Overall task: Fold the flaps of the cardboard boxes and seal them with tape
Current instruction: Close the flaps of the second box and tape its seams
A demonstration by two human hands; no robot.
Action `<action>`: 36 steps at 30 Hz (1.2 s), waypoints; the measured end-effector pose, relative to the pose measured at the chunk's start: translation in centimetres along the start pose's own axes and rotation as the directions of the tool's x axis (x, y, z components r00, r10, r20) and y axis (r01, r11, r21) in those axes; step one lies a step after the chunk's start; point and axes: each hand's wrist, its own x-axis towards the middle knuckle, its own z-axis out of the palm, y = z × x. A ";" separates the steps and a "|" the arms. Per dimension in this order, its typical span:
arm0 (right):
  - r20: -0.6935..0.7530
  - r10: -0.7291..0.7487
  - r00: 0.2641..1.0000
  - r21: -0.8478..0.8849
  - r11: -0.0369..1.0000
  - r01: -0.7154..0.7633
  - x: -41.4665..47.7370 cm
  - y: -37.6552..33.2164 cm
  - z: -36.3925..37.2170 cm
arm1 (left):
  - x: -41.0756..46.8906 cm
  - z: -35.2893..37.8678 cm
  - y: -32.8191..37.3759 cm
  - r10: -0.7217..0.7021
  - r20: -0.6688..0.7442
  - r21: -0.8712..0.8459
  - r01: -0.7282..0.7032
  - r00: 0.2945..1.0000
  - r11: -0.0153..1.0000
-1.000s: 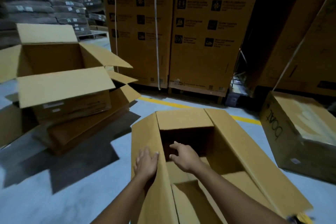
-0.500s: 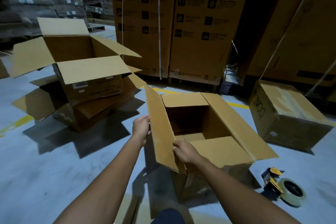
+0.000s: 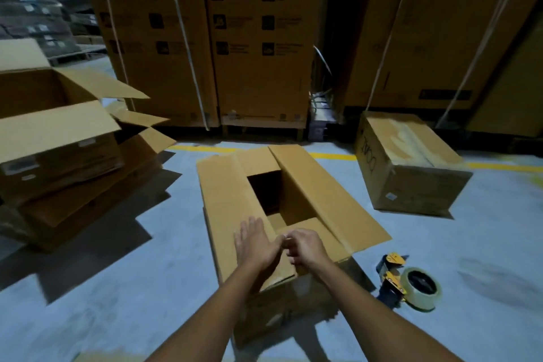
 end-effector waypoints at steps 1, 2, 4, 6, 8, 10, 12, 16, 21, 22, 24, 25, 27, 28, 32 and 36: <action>0.010 -0.072 0.997 -0.172 0.982 0.073 0.3 0.5 -0.4 | 0.1 0.9 0.5 -0.027 -0.013 0.068 0.028 1.000 0.997; 0.027 -0.142 0.990 -0.367 0.919 0.142 0.8 1.0 -0.6 | 0.2 1.5 1.2 -0.054 -0.033 0.103 0.057 0.998 0.993; 0.020 -0.242 0.970 -0.588 0.782 0.207 1.2 1.5 -0.8 | 0.7 2.0 2.4 -0.106 -0.046 0.142 0.111 0.993 0.984; -0.020 -0.294 0.956 -0.661 0.721 0.208 1.1 1.5 -1.0 | 0.9 2.3 2.7 -0.121 -0.047 0.208 0.128 0.992 0.970; -0.109 -0.326 0.939 -0.702 0.694 0.159 1.1 1.7 -1.6 | 0.6 2.6 2.6 -0.092 -0.058 0.298 0.105 0.994 0.949; -0.232 -0.348 0.909 -0.735 0.674 0.071 1.1 1.9 -2.7 | 0.2 3.0 2.5 -0.043 -0.064 0.355 0.063 0.997 0.933; -0.277 -0.314 0.908 -0.771 0.637 -0.015 0.9 2.2 -4.0 | 0.1 3.2 2.4 0.000 -0.056 0.368 0.020 0.998 0.930; -0.268 -0.113 0.957 -0.743 0.656 -0.131 0.3 2.2 -6.0 | -0.3 3.1 2.2 0.059 0.004 0.393 -0.056 0.998 0.918; -0.445 0.250 0.860 -0.139 0.929 -0.343 -0.9 -0.4 -7.7 | -1.6 2.5 1.7 0.128 0.088 0.321 -0.150 0.988 0.935; -0.462 0.305 0.833 0.045 0.946 -0.321 -1.2 -1.0 -8.1 | -1.7 2.2 1.6 0.125 0.098 0.267 -0.147 0.987 0.952; -0.502 0.369 0.782 0.317 0.920 -0.230 -1.6 -1.8 -8.9 | -1.7 1.5 1.4 0.098 0.103 0.107 -0.109 0.990 0.988; -0.513 0.384 0.768 0.393 0.900 -0.188 -1.7 -1.8 -9.2 | -1.4 1.2 1.1 0.081 0.109 0.019 -0.083 0.991 0.996; -0.528 0.377 0.761 0.430 0.891 -0.142 -2.1 -1.7 -9.7 | -1.5 0.0 1.0 0.057 0.133 -0.175 -0.033 0.989 0.984; -0.536 0.342 0.772 0.388 0.912 -0.135 -2.5 -1.8 -9.7 | -1.5 -0.5 0.9 0.048 0.143 -0.291 -0.005 0.988 0.957; -0.524 -0.021 0.851 -0.073 0.997 -0.020 -3.7 -2.8 -9.2 | -2.4 -2.3 0.6 0.011 0.158 -0.501 0.071 0.987 0.863; -0.292 -0.313 0.904 -0.534 0.837 0.118 -4.9 -3.2 -6.8 | -2.8 -2.5 -0.6 0.082 0.152 -0.426 -0.010 0.985 0.904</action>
